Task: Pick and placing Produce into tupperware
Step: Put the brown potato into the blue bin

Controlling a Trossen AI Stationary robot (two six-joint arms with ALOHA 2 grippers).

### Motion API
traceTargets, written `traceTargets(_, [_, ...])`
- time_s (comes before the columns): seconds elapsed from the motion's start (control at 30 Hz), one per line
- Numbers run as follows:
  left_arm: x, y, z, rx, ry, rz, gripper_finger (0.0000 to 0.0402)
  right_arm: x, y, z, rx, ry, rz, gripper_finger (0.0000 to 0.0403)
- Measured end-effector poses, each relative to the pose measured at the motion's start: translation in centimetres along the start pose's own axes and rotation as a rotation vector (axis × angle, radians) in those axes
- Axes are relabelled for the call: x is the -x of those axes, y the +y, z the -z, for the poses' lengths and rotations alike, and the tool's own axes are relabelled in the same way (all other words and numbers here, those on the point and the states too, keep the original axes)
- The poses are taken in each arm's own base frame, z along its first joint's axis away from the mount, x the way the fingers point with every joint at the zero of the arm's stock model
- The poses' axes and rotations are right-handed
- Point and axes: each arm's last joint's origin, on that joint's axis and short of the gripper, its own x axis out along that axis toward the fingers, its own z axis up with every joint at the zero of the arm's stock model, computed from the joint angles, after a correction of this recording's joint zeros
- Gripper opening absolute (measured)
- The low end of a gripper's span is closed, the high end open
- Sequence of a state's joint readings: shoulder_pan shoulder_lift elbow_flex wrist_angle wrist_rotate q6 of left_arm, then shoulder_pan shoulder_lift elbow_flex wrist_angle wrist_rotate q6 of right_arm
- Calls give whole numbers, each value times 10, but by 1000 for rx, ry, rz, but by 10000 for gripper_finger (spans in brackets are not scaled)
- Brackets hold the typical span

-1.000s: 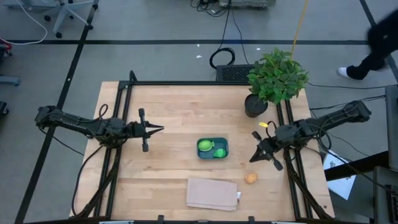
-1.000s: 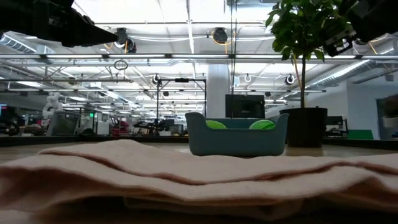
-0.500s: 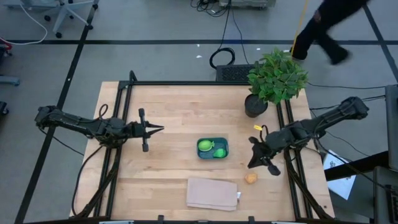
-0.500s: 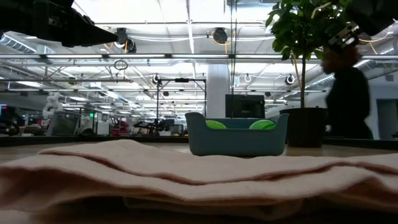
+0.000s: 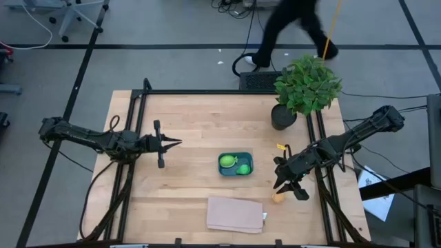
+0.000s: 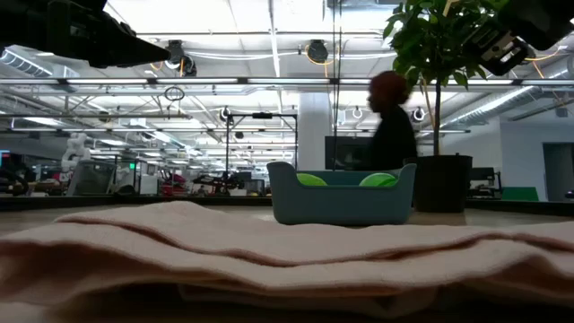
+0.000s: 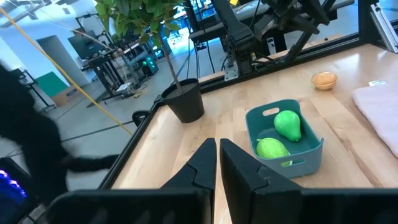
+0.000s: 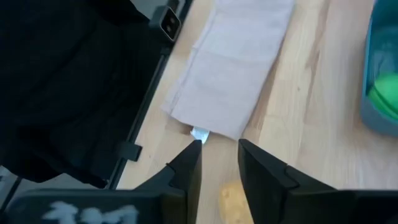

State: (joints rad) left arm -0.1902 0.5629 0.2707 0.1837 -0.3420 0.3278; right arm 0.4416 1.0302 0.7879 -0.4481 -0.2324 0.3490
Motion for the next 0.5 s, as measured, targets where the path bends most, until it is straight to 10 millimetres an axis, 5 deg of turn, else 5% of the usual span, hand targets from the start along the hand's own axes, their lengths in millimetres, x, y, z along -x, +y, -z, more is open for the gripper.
traceTargets(0.2, [0, 0, 0, 1, 0, 0, 26, -10, -4, 1, -94, 51, 35, 148])
traceTargets(0.5, [0, 0, 0, 8, 3, 1, 26, -27, -12, 13, -234, 209, 122, 274])
